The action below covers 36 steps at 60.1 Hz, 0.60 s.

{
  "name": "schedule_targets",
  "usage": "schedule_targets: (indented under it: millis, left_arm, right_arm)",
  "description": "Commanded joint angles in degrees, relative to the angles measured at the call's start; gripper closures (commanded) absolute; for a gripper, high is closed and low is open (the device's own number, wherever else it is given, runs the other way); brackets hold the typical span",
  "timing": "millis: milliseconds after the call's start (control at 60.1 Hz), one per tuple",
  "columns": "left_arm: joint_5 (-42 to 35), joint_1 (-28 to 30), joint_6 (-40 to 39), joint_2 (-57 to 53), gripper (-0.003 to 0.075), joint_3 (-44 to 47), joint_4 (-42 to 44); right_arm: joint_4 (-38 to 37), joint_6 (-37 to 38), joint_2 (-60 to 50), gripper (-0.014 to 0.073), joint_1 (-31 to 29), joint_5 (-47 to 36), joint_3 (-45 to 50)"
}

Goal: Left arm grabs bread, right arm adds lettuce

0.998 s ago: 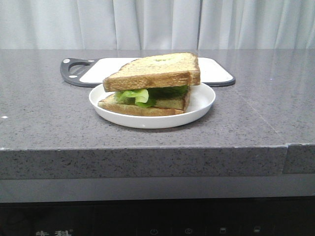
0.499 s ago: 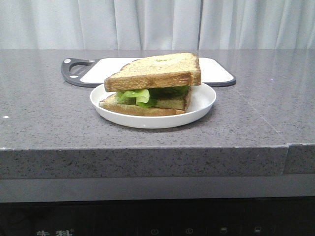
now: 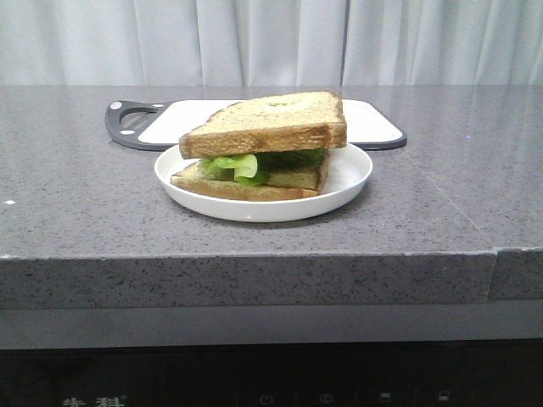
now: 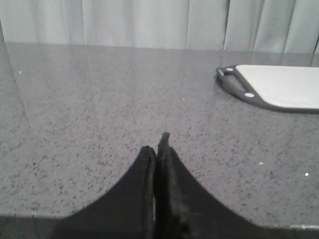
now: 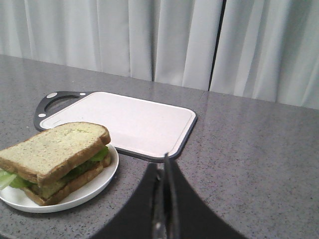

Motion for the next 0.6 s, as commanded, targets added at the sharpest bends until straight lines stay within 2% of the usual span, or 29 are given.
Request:
schedule_targets:
  millis: [0, 100, 133, 582]
  left_arm:
    - [-5.08, 0.6, 0.62, -1.19, 0.0741, 0.44, -0.98]
    - [-8.56, 0.6, 0.62, -1.19, 0.0741, 3.44, -0.98]
    - [-6.55, 0.6, 0.62, -1.19, 0.0741, 3.14, -0.98]
    - [-6.76, 0.6, 0.62, -1.19, 0.0741, 3.27, -0.98]
  right_arm:
    - [0.31, -0.15, 0.27, 0.0654, -0.37, -4.14, -1.46]
    - [0.31, -0.15, 0.27, 0.0654, -0.37, -4.04, -1.46]
    - [0.31, -0.15, 0.27, 0.0654, -0.37, -4.04, -1.46]
    - [0.31, -0.15, 0.27, 0.0654, -0.37, -3.25, -1.46]
